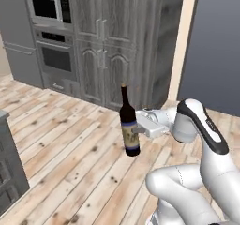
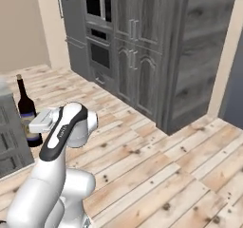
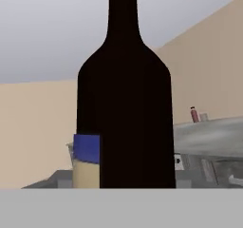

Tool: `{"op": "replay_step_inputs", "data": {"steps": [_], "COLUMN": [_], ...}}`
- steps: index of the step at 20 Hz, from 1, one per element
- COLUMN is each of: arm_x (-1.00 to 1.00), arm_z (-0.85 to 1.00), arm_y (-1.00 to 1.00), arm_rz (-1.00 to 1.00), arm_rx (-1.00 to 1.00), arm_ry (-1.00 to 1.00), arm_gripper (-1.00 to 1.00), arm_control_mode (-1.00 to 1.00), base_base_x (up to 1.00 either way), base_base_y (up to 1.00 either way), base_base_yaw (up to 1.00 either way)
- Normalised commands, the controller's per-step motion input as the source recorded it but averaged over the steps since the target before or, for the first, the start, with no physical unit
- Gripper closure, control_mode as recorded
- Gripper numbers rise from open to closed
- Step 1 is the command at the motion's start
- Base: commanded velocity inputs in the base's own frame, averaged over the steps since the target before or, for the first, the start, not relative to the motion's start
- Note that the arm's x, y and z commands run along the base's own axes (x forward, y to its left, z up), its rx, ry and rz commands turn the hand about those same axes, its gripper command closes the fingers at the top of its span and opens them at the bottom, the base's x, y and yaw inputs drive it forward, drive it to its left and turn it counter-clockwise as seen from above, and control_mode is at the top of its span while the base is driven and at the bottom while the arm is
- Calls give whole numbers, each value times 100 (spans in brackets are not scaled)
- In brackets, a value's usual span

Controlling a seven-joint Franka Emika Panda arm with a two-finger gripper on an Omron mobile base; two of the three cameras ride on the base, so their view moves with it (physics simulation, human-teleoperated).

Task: There is a wine glass and glass cup on the dining counter. Place the wine bottle next to the wine glass and the juice bottle next to the glass cup.

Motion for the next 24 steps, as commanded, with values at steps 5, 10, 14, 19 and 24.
{"op": "replay_step_inputs", "data": {"steps": [5,10,14,19,24], "arm_x": [0,0,0,0,0], "arm_z": [0,0,0,0,0], "arm_y": [0,0,0,0,0], "arm_rz": [0,0,0,0,0], "arm_rx": [0,0,0,0,0], "arm_ry": [0,0,0,0,0], "arm_gripper": [100,100,100,100,100], "arm_control_mode": [100,100,100,100,100], "base_base_x": [85,90,91,86,86], "base_base_y": [0,0,0,-11,-18], "base_base_yaw": [38,32,30,28,22]}}
